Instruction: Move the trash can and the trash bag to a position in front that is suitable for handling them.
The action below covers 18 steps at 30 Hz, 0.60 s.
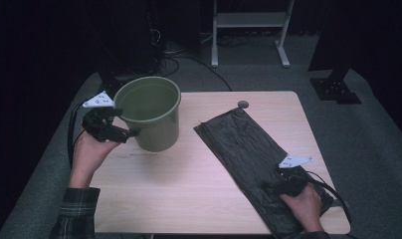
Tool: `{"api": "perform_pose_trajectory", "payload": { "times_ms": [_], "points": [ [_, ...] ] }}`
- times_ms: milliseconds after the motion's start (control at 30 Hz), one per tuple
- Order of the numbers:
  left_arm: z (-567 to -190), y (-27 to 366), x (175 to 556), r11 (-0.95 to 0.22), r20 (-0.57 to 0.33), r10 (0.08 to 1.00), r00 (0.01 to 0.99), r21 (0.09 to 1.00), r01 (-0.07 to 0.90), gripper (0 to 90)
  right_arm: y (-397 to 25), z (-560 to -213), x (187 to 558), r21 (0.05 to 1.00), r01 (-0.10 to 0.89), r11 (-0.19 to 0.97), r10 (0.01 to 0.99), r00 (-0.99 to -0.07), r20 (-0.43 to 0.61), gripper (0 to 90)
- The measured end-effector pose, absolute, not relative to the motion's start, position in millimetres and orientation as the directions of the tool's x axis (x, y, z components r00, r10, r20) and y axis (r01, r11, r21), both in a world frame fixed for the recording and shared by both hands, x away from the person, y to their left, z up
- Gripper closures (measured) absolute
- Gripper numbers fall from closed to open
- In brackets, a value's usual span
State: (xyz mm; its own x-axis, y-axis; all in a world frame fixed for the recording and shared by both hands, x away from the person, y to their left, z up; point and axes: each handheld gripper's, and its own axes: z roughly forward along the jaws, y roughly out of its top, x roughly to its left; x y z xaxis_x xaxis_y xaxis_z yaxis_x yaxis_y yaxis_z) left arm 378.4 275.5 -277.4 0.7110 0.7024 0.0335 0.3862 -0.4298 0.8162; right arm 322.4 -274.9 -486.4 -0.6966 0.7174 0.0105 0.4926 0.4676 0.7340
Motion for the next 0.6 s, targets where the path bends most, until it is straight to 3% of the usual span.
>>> {"api": "perform_pose_trajectory", "payload": {
  "times_ms": [600],
  "points": [
    [-279,302,426,-0.403,0.023,0.752,0.658,0.807,0.432,0.0,-275,-486,323,0.733,0.493,0.469,0.717,-0.697,0.011,12.3]
  ]
}}
